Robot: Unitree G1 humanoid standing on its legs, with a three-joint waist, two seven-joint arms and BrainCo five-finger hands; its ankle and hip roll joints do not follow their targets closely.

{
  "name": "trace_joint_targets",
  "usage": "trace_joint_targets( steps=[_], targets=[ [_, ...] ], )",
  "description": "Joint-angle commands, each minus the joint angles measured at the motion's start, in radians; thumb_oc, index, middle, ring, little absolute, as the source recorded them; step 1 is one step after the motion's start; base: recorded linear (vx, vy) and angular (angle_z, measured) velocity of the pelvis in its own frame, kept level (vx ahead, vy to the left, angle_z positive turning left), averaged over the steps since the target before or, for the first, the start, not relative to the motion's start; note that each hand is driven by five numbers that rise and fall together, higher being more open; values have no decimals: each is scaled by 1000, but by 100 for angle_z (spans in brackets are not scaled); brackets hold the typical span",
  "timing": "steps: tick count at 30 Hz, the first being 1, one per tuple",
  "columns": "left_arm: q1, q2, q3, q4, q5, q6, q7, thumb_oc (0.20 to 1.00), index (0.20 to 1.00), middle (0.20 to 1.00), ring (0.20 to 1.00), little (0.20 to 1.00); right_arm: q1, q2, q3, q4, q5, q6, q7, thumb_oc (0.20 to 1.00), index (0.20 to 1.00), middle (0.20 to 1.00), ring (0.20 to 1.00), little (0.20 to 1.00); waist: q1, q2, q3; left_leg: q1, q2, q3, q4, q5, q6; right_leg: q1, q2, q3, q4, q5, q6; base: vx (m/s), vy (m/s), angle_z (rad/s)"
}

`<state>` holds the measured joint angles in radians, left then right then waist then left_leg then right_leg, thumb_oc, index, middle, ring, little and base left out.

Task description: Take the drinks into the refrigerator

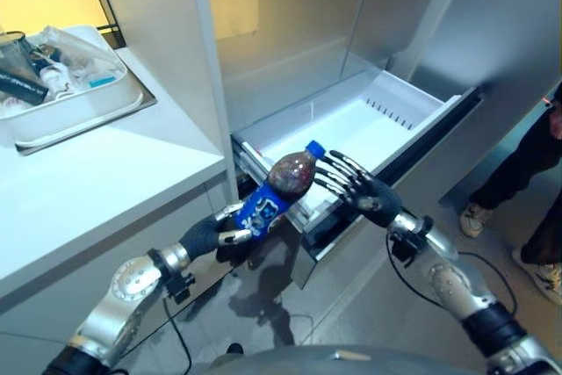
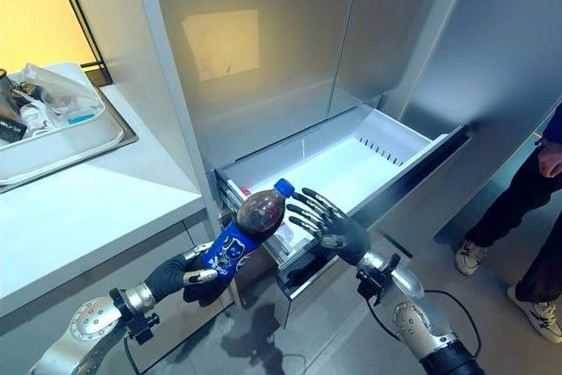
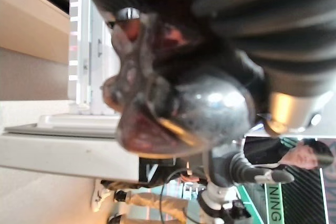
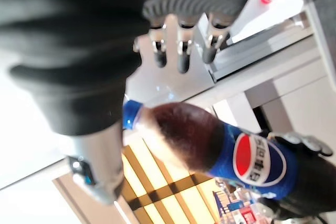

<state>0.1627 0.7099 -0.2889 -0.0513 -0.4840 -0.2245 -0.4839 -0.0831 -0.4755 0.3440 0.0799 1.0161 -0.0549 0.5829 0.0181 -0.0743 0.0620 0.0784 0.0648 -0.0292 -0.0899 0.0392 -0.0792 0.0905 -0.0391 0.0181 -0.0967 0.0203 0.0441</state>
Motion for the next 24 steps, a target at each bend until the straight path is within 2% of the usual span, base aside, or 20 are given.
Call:
trace_joint_targets(
  steps=[1,10,16,24],
  targets=[
    [-169,-30,21,-52,-19,-145,16,200,200,200,200,200,-82,35,37,-4,60,-7,18,1000,1000,1000,1000,1000,32,-26,-10,38,-33,-27,3,-86,68,2,-44,-47,78,-50,59,0,0,0],
    [-186,-76,10,-59,-5,-150,32,200,200,200,200,200,-133,87,182,33,12,35,36,1000,1000,1000,1000,1000,44,-22,-6,42,-34,-31,3,-89,69,13,-42,-49,73,-56,55,0,0,0],
    [-193,-97,1,-65,-3,-148,52,200,200,200,200,200,-159,165,219,107,1,18,-9,1000,1000,1000,1000,1000,53,-19,-5,46,-34,-40,3,-90,70,23,-42,-56,68,-56,52,0,0,0],
    [-201,-104,-14,-59,-1,-144,71,200,200,200,200,200,-208,220,259,118,30,13,-31,1000,1000,1000,1000,1000,67,-18,-2,47,-33,-44,3,-88,70,32,-43,-63,61,-54,52,0,0,0]
  ],
)
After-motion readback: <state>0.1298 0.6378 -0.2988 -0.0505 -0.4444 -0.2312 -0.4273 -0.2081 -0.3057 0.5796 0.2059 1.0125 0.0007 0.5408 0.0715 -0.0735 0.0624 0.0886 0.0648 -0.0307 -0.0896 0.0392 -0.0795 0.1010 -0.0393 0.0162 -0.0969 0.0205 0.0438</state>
